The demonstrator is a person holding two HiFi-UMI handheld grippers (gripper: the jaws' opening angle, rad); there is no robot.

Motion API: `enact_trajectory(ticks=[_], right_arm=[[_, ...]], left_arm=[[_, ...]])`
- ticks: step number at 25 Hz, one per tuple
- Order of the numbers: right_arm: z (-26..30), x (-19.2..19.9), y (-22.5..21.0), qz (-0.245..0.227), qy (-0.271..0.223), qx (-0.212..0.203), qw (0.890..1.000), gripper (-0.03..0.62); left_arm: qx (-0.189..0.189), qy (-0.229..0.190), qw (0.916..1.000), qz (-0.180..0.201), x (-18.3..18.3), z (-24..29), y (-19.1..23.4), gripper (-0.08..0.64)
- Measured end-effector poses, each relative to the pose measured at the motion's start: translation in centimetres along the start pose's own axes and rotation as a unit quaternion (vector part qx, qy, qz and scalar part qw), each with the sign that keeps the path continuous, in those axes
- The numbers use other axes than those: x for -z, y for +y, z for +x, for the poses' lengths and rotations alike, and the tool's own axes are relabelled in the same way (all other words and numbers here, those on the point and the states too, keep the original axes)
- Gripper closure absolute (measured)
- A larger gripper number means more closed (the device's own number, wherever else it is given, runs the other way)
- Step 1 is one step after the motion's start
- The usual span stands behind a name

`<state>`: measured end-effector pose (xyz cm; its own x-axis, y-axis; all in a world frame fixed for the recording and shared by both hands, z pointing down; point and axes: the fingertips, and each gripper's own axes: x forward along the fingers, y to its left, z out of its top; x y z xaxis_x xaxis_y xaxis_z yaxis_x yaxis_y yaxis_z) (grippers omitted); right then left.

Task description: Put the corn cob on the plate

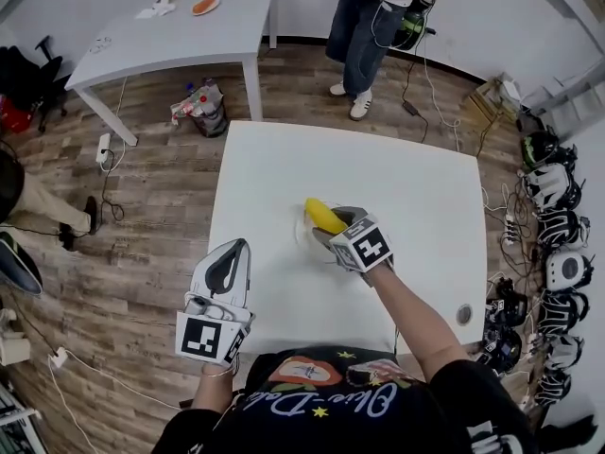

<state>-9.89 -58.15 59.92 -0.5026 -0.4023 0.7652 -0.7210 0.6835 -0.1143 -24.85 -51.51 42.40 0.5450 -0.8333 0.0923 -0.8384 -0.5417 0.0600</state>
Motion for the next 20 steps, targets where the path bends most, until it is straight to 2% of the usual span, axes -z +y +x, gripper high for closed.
enact_trajectory(ticks=[4,9,13,16,17,18,20], right_arm=[[1.1,0.7,-0.1,-0.008,0.017,0.010,1.000,0.351],[0.7,0.7,-0.4,-0.019,-0.008,0.023,1.000,0.351],[-1.8,-0.8,-0.5,0.001,-0.073,0.035,0.997,0.351],[-5.5,-2.1,-0.2,0.023,-0.145,0.041,0.988,0.354],[-6.9,-2.4,0.0,0.032,-0.167,0.043,0.984,0.391],[-8.3,-2.6,0.2,0.041,-0.187,0.044,0.980,0.538],[-10.9,-2.5,0.9,0.059,-0.222,0.036,0.973,0.571]], left_arm=[[-0.002,0.004,1.0000,-0.002,0.4,-0.1,0.4,0.574],[-0.010,0.001,0.9999,0.002,0.3,-0.5,0.3,0.574],[-0.014,-0.003,0.9999,0.008,-0.2,-1.1,-0.3,0.574],[-0.017,-0.008,0.9997,0.016,-0.6,-1.6,-1.3,0.574],[-0.018,-0.010,0.9996,0.019,-0.8,-1.7,-1.6,0.574],[-0.020,-0.011,0.9995,0.022,-1.0,-1.9,-1.9,0.574],[-0.022,-0.014,0.9993,0.026,-1.4,-2.4,-3.0,0.574]])
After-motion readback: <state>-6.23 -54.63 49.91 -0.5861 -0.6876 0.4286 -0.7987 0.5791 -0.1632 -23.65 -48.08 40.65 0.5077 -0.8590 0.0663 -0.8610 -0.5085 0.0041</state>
